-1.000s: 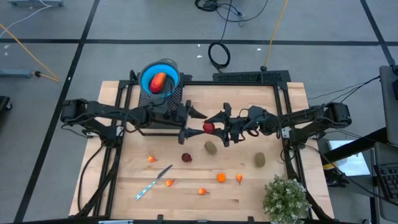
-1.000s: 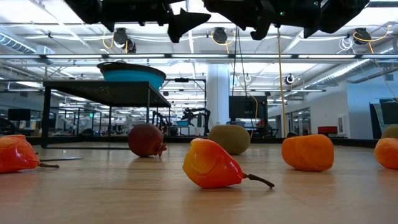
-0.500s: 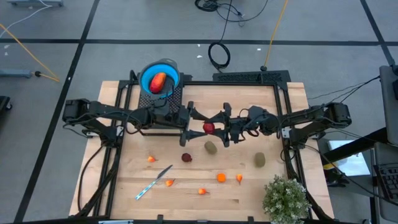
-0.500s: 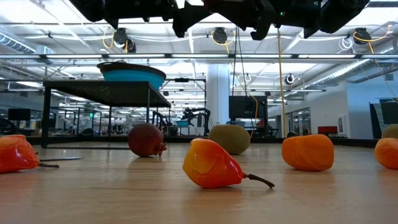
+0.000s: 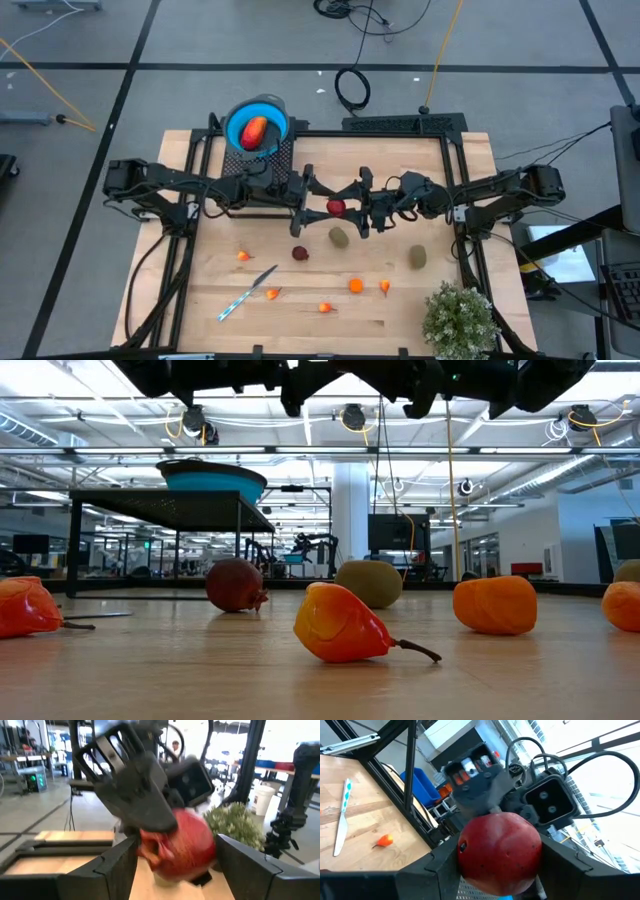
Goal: Pick & Place Fruit
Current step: Put the right pomegranate into the blue strainer bowl on the shelf
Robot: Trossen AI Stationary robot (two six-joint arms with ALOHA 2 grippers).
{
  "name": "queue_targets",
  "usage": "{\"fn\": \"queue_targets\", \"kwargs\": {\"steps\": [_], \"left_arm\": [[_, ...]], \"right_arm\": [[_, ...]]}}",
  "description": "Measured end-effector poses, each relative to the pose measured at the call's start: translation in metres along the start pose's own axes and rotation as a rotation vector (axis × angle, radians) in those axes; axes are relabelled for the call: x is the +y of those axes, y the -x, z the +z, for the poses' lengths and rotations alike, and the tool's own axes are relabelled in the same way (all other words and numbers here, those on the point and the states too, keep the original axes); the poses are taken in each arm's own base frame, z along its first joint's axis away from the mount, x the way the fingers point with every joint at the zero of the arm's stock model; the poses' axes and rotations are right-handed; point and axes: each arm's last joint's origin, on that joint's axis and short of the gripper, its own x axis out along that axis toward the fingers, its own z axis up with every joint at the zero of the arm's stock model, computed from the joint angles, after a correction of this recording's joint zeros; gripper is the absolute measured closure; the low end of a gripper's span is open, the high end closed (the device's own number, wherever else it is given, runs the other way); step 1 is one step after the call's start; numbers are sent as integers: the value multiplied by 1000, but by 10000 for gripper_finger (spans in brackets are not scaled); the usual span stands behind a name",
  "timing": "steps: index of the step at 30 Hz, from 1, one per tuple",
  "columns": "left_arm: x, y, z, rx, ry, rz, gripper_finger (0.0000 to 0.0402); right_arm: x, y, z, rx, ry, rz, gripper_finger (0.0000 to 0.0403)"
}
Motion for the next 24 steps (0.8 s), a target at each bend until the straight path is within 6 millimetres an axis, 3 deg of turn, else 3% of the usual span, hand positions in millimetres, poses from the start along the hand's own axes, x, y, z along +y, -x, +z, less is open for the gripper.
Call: {"fn": "queue_targets", "kwargs": {"steps": [8, 24], "left_arm": [[5, -20, -4, 42, 11, -17, 144], [5, -20, 1, 68, 37, -21, 153]], "right_arm": [[1, 0, -1, 10, -9, 8, 195], [3, 0, -2, 22, -13, 24, 195]]}}
